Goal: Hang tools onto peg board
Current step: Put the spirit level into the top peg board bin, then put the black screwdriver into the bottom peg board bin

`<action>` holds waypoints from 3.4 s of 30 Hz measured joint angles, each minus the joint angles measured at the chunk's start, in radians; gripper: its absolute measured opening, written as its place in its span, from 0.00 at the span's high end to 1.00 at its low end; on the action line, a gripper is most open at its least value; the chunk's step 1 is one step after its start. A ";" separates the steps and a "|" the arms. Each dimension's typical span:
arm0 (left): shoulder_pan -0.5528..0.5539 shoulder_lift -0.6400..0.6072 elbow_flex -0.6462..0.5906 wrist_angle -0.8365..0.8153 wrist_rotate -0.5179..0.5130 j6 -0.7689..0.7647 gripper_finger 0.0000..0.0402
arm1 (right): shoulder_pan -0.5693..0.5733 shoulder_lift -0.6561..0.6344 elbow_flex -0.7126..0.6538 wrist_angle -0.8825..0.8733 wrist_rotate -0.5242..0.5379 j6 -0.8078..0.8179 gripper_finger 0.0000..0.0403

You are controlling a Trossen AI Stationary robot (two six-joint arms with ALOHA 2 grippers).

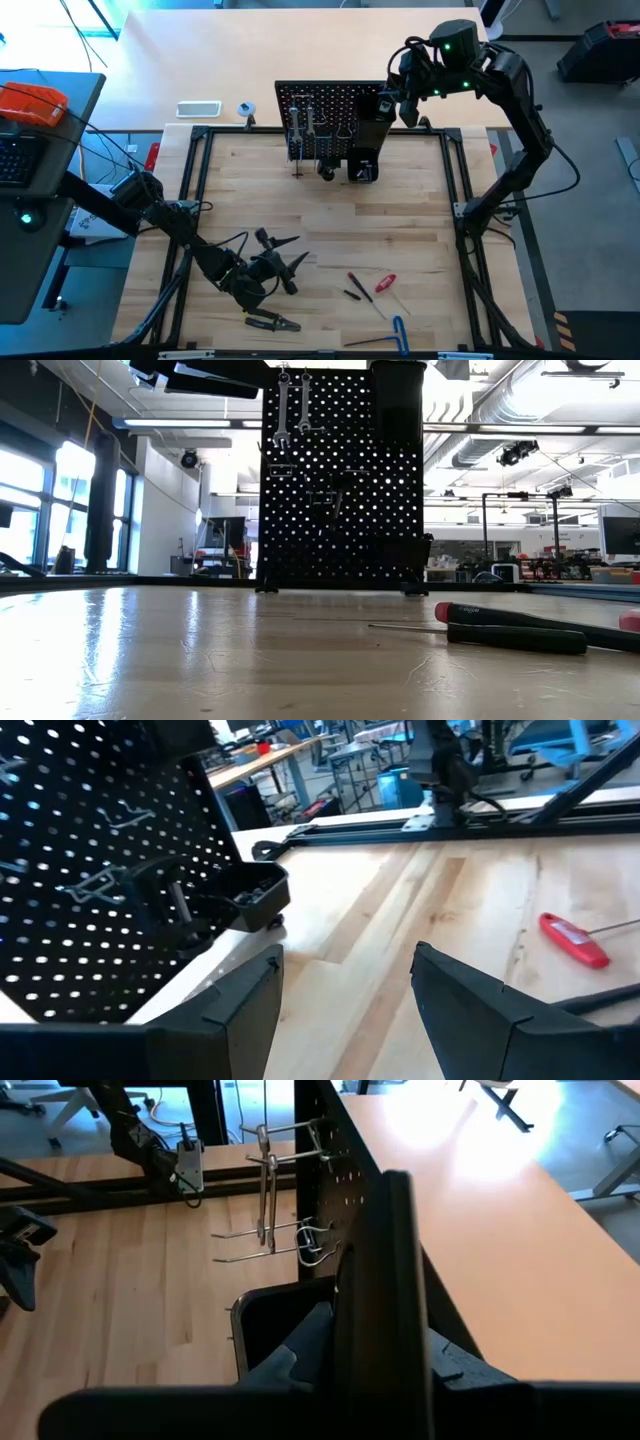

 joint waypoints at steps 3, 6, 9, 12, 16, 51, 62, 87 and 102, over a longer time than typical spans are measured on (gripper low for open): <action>0.000 0.000 0.000 0.000 0.010 -0.003 0.47 | 0.000 0.005 0.000 -0.017 -0.006 0.000 0.85; 0.000 0.000 0.000 0.001 0.011 -0.012 0.47 | 0.001 0.006 -0.001 -0.018 -0.006 0.002 0.84; 0.000 0.000 0.000 0.001 0.011 -0.012 0.47 | 0.002 0.006 -0.001 -0.018 -0.006 0.003 0.82; -0.001 0.000 0.000 0.001 0.022 -0.014 0.47 | 0.002 0.006 -0.001 -0.019 -0.005 0.013 0.78; -0.001 0.000 0.000 -0.001 0.034 -0.025 0.47 | 0.002 0.006 -0.001 -0.019 -0.005 0.019 0.71; 0.080 0.049 0.000 -0.070 0.289 -0.072 0.47 | 0.176 -0.173 -0.002 -0.063 0.108 0.083 0.57; 0.126 0.089 0.000 -0.037 0.375 -0.098 0.47 | 0.330 -0.218 -0.002 -0.065 0.431 0.099 0.57; 0.205 0.100 0.000 0.063 0.568 -0.018 0.47 | 0.709 -0.280 -0.161 -0.280 0.334 0.385 0.57; 0.233 0.281 0.005 0.270 0.803 -0.008 0.47 | 0.968 -0.280 -0.799 0.102 0.331 0.499 0.57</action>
